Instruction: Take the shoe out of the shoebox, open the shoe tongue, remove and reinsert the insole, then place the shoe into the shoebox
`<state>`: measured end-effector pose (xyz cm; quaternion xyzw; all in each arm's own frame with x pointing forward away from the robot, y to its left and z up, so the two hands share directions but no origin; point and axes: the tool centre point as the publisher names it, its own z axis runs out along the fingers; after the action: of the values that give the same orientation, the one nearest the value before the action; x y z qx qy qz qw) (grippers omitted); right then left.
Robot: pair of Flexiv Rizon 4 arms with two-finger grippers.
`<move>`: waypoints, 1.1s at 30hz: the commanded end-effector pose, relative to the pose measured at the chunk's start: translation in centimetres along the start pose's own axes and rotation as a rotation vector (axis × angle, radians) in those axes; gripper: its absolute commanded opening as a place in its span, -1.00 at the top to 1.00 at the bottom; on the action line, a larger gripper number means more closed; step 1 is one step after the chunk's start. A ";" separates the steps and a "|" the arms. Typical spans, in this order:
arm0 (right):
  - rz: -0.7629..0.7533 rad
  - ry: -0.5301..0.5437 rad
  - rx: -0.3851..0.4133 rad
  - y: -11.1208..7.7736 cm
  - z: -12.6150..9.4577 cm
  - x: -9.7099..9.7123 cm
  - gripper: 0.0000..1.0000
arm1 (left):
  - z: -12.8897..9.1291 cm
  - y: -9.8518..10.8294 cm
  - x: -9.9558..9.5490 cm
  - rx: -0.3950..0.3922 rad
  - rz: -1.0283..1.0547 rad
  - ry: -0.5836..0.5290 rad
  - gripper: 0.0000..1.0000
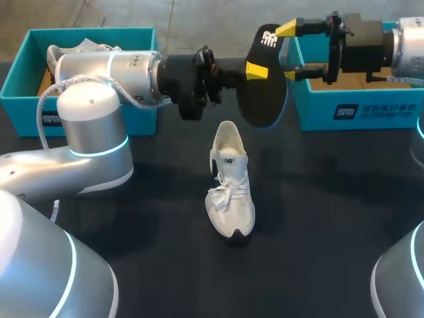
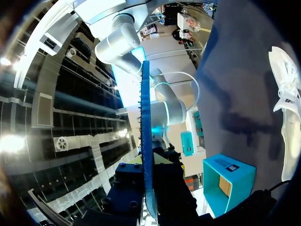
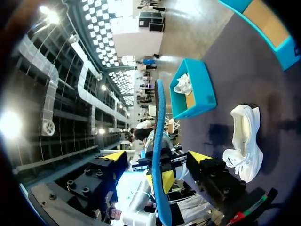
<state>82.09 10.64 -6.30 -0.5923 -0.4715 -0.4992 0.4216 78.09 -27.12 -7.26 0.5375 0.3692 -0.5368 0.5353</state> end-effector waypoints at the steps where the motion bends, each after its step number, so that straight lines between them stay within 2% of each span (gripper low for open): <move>1: -0.029 -0.012 -0.019 -0.9 -1.6 0.0 -1.00 | -0.8 -0.5 -0.2 -0.011 -0.007 0.006 1.00; 6: -0.103 -0.010 -0.038 -1.4 -3.0 -0.3 -1.00 | -1.4 -0.5 -0.2 -0.022 -0.018 0.005 1.00; 18: -0.181 0.011 0.071 -3.0 -4.6 -0.9 -1.00 | -2.4 -0.9 -0.4 -0.033 -0.026 0.020 1.00; 33: -0.208 0.007 0.054 -3.8 -5.5 -1.2 -1.00 | -2.6 -0.7 0.0 -0.052 -0.022 0.045 1.00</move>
<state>77.47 5.88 -6.51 -0.5255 -0.5439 -0.5278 0.3866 78.11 -24.42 -7.85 0.5317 0.3993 -0.5224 0.5338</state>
